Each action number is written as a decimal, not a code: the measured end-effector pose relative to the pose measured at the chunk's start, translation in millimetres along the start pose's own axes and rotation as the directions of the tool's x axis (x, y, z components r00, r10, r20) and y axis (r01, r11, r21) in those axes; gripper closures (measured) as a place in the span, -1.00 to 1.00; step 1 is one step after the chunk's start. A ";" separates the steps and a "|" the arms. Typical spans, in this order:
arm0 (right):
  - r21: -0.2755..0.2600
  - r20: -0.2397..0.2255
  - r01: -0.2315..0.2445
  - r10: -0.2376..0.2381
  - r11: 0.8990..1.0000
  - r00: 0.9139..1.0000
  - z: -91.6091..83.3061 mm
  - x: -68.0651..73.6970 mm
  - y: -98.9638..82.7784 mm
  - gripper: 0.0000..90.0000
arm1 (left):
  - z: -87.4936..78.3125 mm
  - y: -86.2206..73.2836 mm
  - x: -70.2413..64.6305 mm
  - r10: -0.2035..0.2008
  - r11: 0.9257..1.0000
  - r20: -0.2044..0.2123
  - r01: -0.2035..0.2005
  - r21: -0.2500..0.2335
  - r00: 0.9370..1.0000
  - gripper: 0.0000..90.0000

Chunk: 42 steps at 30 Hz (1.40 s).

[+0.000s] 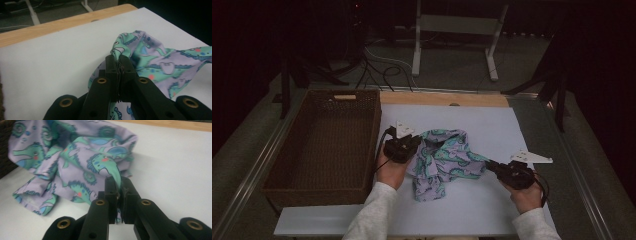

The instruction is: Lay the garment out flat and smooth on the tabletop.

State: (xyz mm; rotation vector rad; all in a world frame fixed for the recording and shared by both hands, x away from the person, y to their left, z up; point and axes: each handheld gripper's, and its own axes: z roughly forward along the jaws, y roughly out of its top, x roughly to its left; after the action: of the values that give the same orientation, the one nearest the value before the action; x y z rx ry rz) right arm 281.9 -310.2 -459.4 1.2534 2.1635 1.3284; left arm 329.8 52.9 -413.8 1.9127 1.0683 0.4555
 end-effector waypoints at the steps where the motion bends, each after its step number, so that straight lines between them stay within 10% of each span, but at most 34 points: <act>1: -0.004 0.005 -0.008 0.008 1.000 1.000 -2.1 -3.1 -0.3 0.90 | -0.8 0.4 1.0 -0.005 1.000 -0.003 0.005 -0.005 1.000 0.96; 19: -0.082 0.114 -0.115 0.124 0.990 0.986 -35.2 -44.0 -0.7 0.89 | -12.6 13.1 20.7 -0.075 0.995 -0.017 0.074 -0.064 0.997 0.97; 42: -0.123 0.215 -0.120 0.144 0.985 0.966 -53.5 -63.5 6.5 0.90 | -29.2 20.7 45.9 -0.136 0.986 -0.047 0.130 -0.106 0.990 0.97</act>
State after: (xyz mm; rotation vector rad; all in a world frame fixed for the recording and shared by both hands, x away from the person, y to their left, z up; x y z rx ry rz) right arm 287.3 -390.3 -436.9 1.4491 1.8575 1.2686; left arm 346.9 100.4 -384.8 1.7359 1.1776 0.4790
